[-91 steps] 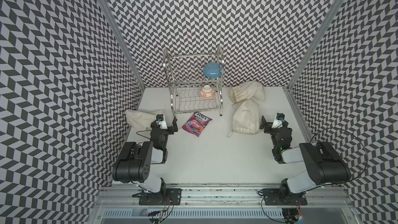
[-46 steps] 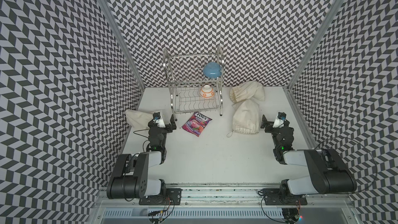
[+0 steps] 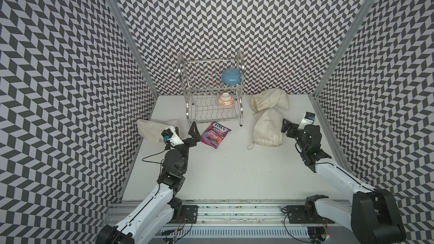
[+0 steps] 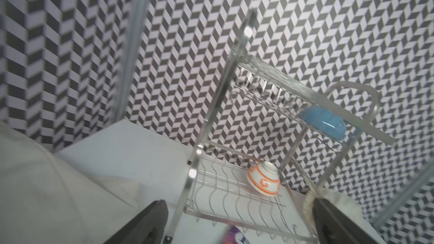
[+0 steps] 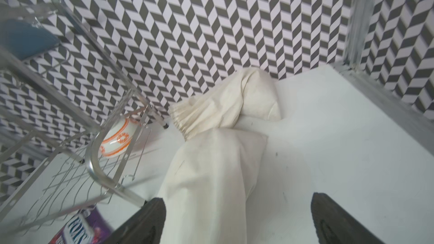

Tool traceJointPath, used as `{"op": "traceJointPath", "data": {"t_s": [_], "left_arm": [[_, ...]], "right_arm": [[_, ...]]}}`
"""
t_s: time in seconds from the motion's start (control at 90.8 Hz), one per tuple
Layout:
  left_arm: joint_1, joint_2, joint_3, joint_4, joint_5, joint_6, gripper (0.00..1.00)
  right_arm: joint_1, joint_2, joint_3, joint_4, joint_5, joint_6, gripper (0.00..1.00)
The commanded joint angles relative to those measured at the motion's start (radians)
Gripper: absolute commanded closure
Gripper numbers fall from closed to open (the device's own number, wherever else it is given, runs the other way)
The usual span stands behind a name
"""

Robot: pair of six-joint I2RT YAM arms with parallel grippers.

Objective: Close the soil bag
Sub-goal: Adjust the soil bag at the center of the board.

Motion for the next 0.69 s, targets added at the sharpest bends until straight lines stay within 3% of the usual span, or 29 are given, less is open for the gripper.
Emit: {"op": "traceJointPath", "data": {"t_s": [0.0,0.165,0.253,0.353,0.507,0.683], "left_arm": [[-0.088,0.074,0.025,-0.044,0.093,-0.023,0.00],[-0.274,0.357,0.102,0.056,0.262,0.068,0.00],[-0.377,0.518,0.192,0.057,0.280,0.155,0.00],[-0.462,0.677,0.284,0.046,0.220,0.241,0.00],[-0.481,0.896,0.402,0.062,0.181,0.296,0.03],[-0.470,1.051,0.494,0.064,0.194,0.339,0.09]], "right_arm": [[0.011,-0.011,-0.024,-0.053,-0.138,0.070,0.00],[0.023,0.067,-0.035,0.001,-0.227,0.078,0.00],[0.027,0.085,-0.053,0.041,-0.243,0.085,0.00],[0.032,0.083,-0.073,0.068,-0.242,0.087,0.00],[0.034,0.078,-0.108,0.119,-0.247,0.102,0.00],[0.038,0.081,-0.111,0.127,-0.259,0.108,0.00]]}}
